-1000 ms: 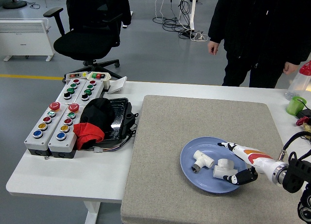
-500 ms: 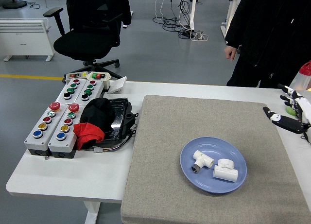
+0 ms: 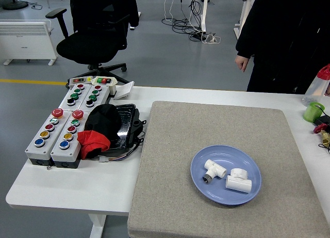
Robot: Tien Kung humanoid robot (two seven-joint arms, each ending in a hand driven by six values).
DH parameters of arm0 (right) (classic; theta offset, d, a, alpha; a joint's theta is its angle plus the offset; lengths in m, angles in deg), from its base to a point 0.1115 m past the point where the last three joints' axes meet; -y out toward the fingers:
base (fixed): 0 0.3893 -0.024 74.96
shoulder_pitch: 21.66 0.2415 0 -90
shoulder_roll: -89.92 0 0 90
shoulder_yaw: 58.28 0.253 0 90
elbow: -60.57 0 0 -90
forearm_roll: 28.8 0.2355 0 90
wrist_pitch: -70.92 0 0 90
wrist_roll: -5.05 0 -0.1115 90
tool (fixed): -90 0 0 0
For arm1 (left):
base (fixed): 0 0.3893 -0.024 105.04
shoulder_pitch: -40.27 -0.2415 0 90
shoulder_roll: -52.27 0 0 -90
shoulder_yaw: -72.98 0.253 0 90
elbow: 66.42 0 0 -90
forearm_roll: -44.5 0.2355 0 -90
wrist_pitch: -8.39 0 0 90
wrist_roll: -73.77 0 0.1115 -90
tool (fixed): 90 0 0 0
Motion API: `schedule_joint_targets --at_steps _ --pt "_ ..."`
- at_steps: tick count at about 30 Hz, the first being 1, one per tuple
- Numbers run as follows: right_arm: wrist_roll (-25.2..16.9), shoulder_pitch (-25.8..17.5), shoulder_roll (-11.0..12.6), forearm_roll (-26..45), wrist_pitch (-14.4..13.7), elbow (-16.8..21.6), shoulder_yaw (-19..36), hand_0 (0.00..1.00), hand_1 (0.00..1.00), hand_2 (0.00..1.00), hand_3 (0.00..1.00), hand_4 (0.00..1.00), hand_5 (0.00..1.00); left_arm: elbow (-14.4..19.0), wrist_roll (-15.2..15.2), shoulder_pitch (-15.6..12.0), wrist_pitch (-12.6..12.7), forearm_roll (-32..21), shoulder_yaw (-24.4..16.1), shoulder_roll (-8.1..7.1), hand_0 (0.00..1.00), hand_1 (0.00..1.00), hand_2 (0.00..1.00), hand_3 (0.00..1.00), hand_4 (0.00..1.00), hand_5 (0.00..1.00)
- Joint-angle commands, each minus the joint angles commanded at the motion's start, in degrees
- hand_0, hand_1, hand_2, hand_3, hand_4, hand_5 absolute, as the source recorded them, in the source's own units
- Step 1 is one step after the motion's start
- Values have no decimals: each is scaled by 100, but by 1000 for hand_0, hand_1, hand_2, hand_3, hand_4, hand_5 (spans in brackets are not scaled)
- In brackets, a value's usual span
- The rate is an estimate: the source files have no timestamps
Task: Pick pipe place plate twice
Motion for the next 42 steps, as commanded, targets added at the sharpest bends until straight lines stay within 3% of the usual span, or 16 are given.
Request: schedule_joint_targets --at_steps 1,6,16,42 --pt "-9 -55 -17 150 61 8 27 844 813 872 867 499 423 -1 -1 1 -1 10 -7 1 653 632 632 551 388 998" --pt "-21 -226 -94 598 243 31 125 844 813 872 867 499 423 -3 4 2 0 17 -10 6 653 632 632 551 388 998" --pt "68 -310 -104 494 410 54 278 841 809 872 867 510 458 7 -3 -20 -14 -16 22 21 653 633 631 551 387 998" --pt "214 -417 -150 463 448 47 381 850 801 869 885 530 524 -10 16 -58 -25 110 -73 24 653 632 630 549 387 998"
